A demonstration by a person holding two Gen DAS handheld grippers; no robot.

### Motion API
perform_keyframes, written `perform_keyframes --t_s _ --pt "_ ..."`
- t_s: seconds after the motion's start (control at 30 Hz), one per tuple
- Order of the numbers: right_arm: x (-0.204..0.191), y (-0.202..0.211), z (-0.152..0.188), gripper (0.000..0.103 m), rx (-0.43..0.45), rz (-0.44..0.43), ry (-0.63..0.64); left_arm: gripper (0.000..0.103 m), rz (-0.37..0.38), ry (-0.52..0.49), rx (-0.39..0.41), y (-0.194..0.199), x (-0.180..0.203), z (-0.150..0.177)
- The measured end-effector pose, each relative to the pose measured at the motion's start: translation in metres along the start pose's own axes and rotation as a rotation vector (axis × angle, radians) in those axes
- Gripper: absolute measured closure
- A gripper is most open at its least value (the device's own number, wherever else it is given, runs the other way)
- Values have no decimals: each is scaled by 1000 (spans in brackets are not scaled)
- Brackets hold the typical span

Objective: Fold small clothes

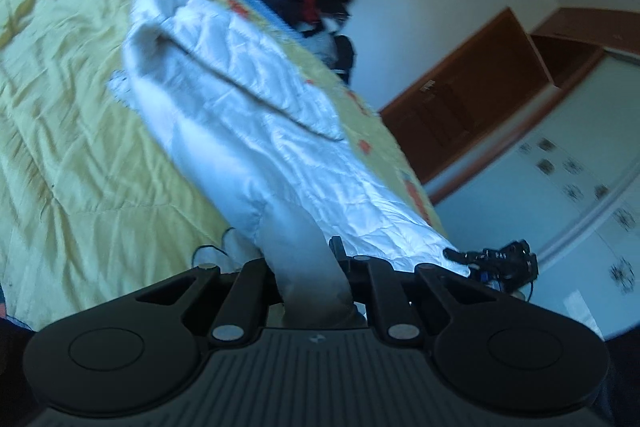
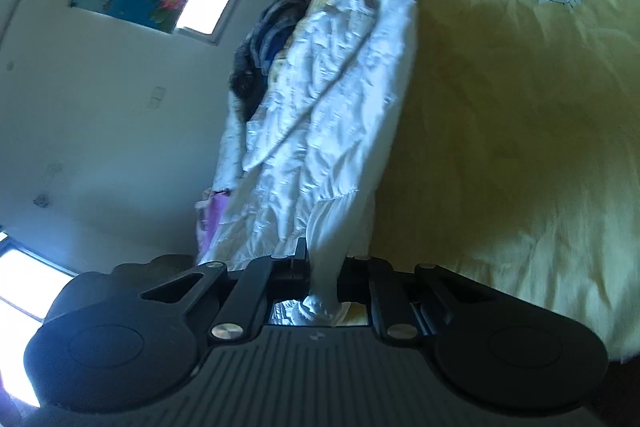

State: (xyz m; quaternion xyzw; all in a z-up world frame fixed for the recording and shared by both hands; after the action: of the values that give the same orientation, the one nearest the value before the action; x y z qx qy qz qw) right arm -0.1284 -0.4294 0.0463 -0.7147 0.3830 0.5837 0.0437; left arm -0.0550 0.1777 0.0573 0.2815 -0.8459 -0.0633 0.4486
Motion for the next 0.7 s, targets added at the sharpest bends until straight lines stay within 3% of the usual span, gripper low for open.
perform_keyframes --t_s 0.2,0.4,0.57,0.7 --pt "-26 10 -25 89 52 -104 76 91 20 19 121 11 -11 -39" --pt "-36 -33 -118 89 141 -148 84 91 13 116 261 -21 -41 -120" --pt "-33 -86 -204 89 177 -125 40 91 -59 108 290 -58 -53 -185" --pt "-28 -128 -253 89 174 -71 18 91 -112 114 308 -77 -64 -222"
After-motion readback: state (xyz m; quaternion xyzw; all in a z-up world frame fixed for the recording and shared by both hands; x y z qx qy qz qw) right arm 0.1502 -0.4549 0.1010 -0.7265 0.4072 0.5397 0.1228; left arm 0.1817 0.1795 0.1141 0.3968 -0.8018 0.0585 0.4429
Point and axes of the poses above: each gripper's, at about its wrist camera, not at the fingertips, and y roughly against the way its jaws point, x to its right, z to its underside, the point moved 1 cm from there along -y, roughly the way its jaws point, and after that the axes turned 2 degrees about z, right-handed, at the moved point
